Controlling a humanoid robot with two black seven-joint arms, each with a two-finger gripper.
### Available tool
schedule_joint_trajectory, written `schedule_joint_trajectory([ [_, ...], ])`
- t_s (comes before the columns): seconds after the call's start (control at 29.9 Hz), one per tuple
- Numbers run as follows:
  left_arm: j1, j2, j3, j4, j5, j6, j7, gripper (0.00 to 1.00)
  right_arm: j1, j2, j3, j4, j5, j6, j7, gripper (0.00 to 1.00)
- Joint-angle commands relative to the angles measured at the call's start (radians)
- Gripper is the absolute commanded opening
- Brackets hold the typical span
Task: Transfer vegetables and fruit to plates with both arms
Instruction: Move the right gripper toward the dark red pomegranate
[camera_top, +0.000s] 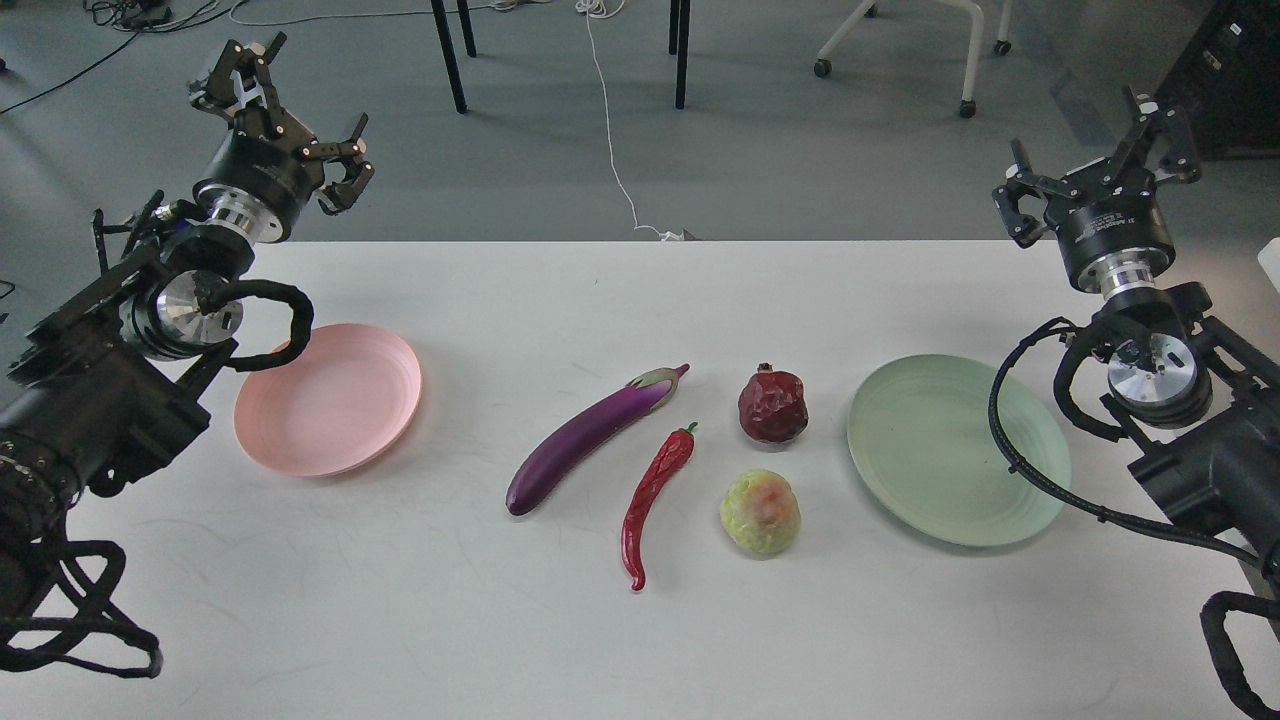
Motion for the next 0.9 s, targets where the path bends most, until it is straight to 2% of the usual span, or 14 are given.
schedule_joint_trajectory([
  [0.0,0.001,-0.003,0.001,0.000,0.000,0.006,0.000,0.98,-0.006,-0.006,-0.025,0.003,-0.001,0.007,0.001,0.99],
  [0.17,0.001,0.008,-0.010,0.000,-0.006,-0.004,0.005,0.98,0.015,-0.048,-0.048,-0.003,-0.024,0.006,-0.004,0.99],
  [0.3,-0.002,0.022,-0.011,0.000,-0.004,-0.003,0.006,0.98,0.143,-0.139,-0.183,0.003,-0.122,0.009,-0.004,0.99],
  [0.5,0.004,0.071,0.001,0.001,0.003,-0.021,0.009,0.98,0.400,-0.157,-0.563,0.021,-0.144,0.009,-0.004,0.99],
  [0.63,0.018,0.094,0.001,0.001,0.003,-0.056,0.017,0.98,0.612,-0.148,-0.881,0.026,-0.162,0.009,-0.004,0.99],
  [0.77,0.019,0.097,0.001,0.004,-0.001,-0.058,0.015,0.98,0.808,-0.098,-1.215,0.082,-0.352,0.010,-0.001,0.99],
  [0.87,0.021,0.111,0.000,0.004,-0.004,-0.061,0.014,0.98,0.896,-0.056,-1.375,0.153,-0.467,0.018,0.001,0.99],
])
